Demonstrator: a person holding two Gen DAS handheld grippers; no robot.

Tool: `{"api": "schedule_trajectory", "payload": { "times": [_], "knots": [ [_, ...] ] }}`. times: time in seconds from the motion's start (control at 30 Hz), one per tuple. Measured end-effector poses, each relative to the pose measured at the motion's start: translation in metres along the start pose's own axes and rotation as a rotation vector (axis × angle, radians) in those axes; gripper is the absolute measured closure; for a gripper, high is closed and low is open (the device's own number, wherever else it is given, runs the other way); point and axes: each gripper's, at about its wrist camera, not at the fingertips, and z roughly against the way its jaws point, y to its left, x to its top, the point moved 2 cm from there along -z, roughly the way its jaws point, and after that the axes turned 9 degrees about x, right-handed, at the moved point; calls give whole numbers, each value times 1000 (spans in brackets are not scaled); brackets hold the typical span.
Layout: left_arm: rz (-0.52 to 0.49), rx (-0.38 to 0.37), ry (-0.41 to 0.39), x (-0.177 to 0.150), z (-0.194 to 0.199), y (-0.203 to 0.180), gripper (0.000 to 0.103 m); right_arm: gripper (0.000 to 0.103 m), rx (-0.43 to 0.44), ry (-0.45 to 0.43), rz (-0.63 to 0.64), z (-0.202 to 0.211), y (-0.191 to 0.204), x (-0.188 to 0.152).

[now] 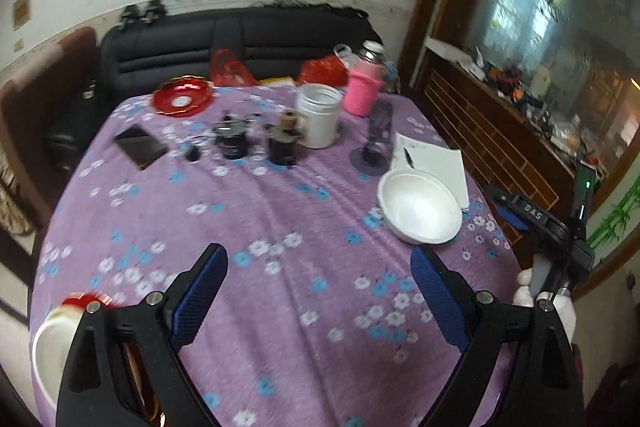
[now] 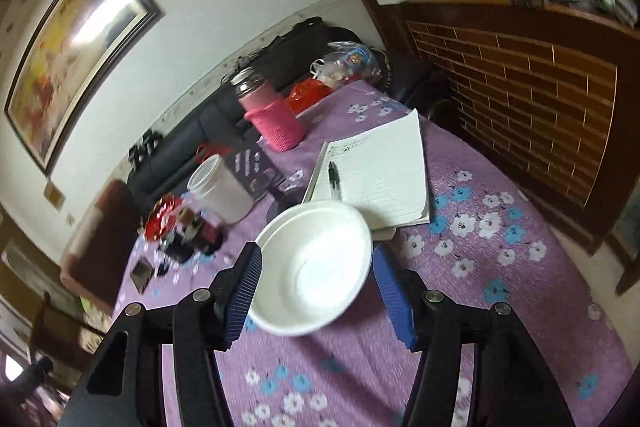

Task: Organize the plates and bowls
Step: 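Move both tools toward the white bowl beside the notebook, then grip the white bowl rim with the right gripper while the left gripper grips it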

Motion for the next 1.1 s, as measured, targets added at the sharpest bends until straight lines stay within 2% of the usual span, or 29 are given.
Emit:
{"api": "schedule_trajectory", "payload": {
  "times": [0.07,0.17,0.23,0.33,0.47,0.57,0.67,0.73,0.8,0.87,0.93,0.97,1.1],
  "knots": [
    [-10,-11,21,10,-21,-15,11,41,-1,-7,-15,-11,-7,4],
    [-23,-44,95,22,-70,-40,11,41,-51,-32,5,-29,-18,6],
    [-6,-59,148,23,-102,-48,11,41,-52,-40,-5,-36,-27,3],
    [29,-82,217,20,-147,-59,11,45,-60,-3,-5,-47,-39,0],
    [95,-103,275,13,-196,-71,11,46,-52,26,1,-58,-47,0],
    [120,-130,318,7,-222,-82,17,47,-44,79,-4,-72,-50,-7],
    [122,-139,331,1,-236,-91,18,51,-33,118,-10,-85,-52,-13],
    [127,-157,341,-3,-244,-97,23,58,-29,131,-7,-91,-52,-16],
    [136,-172,348,-4,-249,-100,26,76,-16,149,-14,-97,-53,-18],
    [132,-165,336,-4,-250,-102,28,87,4,173,-31,-102,-56,-21],
    [133,-176,336,-2,-251,-101,38,92,38,187,-41,-102,-55,-22],
    [138,-183,342,-2,-251,-100,40,95,84,202,-56,-101,-52,-22],
    [160,-203,334,3,-239,-85,51,95,218,243,-59,-97,-35,-27]
  ]
}}
